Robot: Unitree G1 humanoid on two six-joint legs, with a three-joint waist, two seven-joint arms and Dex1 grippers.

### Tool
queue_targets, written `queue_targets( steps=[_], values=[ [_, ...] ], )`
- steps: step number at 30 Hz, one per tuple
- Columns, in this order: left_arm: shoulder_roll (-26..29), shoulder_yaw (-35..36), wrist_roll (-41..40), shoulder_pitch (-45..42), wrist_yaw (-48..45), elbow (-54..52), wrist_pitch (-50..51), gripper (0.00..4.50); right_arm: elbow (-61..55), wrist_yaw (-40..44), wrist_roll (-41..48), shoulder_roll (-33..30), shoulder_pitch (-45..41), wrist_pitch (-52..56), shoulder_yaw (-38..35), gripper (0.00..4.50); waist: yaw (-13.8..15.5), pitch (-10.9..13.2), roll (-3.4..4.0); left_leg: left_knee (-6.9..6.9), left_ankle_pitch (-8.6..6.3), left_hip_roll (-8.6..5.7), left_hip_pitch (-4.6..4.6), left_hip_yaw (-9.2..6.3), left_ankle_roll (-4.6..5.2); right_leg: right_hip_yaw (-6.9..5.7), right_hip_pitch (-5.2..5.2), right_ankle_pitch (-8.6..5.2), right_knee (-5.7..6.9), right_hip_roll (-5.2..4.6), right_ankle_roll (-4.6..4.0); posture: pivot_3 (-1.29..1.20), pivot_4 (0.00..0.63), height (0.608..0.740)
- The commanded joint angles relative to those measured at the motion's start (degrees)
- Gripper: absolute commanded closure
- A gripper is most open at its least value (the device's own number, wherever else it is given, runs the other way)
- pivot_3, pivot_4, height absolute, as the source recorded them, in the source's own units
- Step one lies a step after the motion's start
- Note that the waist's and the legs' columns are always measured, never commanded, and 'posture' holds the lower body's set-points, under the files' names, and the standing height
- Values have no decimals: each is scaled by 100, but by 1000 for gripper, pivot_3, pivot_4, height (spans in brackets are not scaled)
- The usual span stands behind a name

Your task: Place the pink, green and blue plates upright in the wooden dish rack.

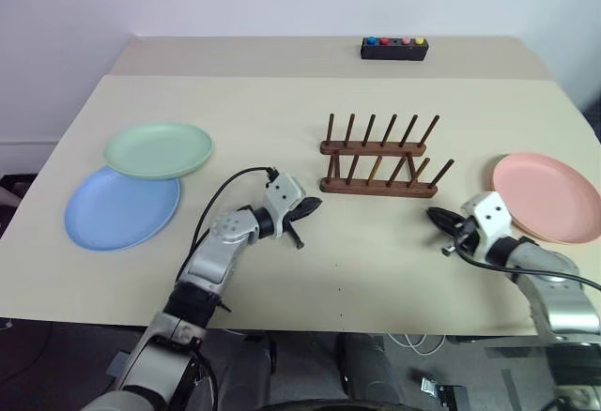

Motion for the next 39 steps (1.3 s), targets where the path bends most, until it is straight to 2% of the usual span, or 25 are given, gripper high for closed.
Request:
queue_targets(
  steps=[1,4,6,10,14,21,24,31,36,39],
  values=[
    [258,82,-438,203,-506,-766,225,4491,-456,222,332,-421,258,245,-696,2640,2,1,1,1,0,0,0,0,0,0,0,-1,0,0,-3,0,150,734],
    [405,61,-619,292,-746,-1010,364,4491,-533,207,379,-701,367,473,-1082,1197,-11,1,0,6,0,0,1,1,0,0,2,-10,0,0,-23,0,150,734],
    [425,46,-710,292,-859,-1089,401,4491,-474,143,335,-818,354,539,-1240,76,-4,1,0,11,0,0,1,2,0,1,4,-11,0,0,-25,0,150,734],
    [439,-25,-740,273,-1010,-1160,392,4491,-300,2,247,-899,262,690,-1321,29,2,2,-1,10,0,0,0,2,0,0,4,-11,-1,0,-25,0,150,734],
    [414,-156,-777,265,-1199,-1257,341,4491,113,-322,-31,-912,77,1112,-1081,29,4,2,-1,12,0,0,-2,3,0,1,3,-11,-3,-1,-25,0,150,734],
    [531,-178,-889,322,-1424,-1495,408,4491,339,-310,-89,-880,-96,1448,-830,29,-7,1,0,10,0,0,-3,3,0,1,2,-11,-3,0,-25,0,150,734],
    [530,-176,-838,311,-1370,-1466,369,4491,382,-272,-120,-898,-159,1504,-797,876,-5,1,0,11,0,0,-2,2,0,1,2,-11,-2,0,-25,0,150,734],
    [523,-193,-806,338,-1312,-1434,364,4491,422,-338,-217,-900,-231,1459,-772,4472,-1,1,-2,11,0,0,-2,3,0,1,3,-11,-3,0,-24,0,150,734],
    [533,-204,-792,335,-1287,-1431,337,4491,375,-345,-236,-903,-228,1439,-760,4472,-2,1,-3,12,0,0,-2,2,1,1,3,-11,-2,0,-24,0,150,734],
    [529,-231,-755,310,-1246,-1390,323,4491,502,-758,-694,-932,-493,477,-731,4472,-3,2,-3,12,0,0,-2,3,0,1,3,-11,-3,0,-24,0,150,734]
  ],
)
